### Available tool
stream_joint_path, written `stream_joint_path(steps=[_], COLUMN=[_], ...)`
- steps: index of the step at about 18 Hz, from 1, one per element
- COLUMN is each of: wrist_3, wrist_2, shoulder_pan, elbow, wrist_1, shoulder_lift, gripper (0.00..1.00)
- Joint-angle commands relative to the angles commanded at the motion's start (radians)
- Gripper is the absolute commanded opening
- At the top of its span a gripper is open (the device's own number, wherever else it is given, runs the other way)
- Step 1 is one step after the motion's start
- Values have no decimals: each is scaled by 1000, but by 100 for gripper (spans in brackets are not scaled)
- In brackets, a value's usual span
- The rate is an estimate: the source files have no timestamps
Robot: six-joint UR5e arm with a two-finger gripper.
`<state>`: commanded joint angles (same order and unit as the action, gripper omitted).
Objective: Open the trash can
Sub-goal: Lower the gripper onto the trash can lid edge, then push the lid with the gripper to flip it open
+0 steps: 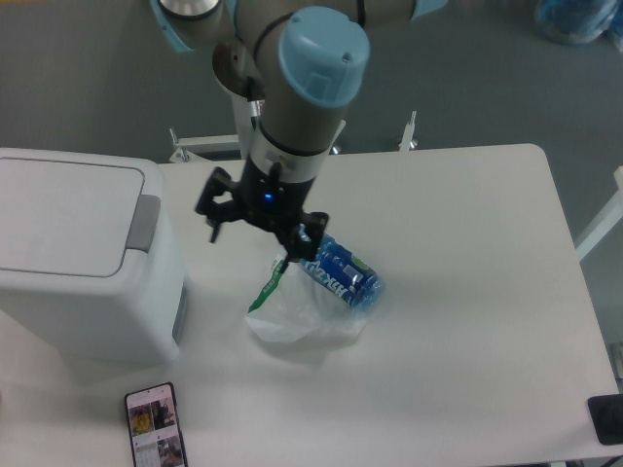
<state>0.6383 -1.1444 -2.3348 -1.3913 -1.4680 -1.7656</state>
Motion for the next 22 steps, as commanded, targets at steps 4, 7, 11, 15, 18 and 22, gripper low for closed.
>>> stream_joint_path(steps=[4, 7, 11, 15, 18, 22], wrist_3=[-103, -104, -135, -138, -138, -138], wrist_2=[29, 28, 23, 20, 18, 17], shoulder_pan=[9, 17, 20, 32, 34, 40], elbow=[-17, -17, -21, -23, -23, -29], wrist_1=[2, 3, 5, 6, 9, 15], shoulder_lift=[44, 40, 26, 14, 5, 0], gripper=[100, 100, 100, 100, 100, 100])
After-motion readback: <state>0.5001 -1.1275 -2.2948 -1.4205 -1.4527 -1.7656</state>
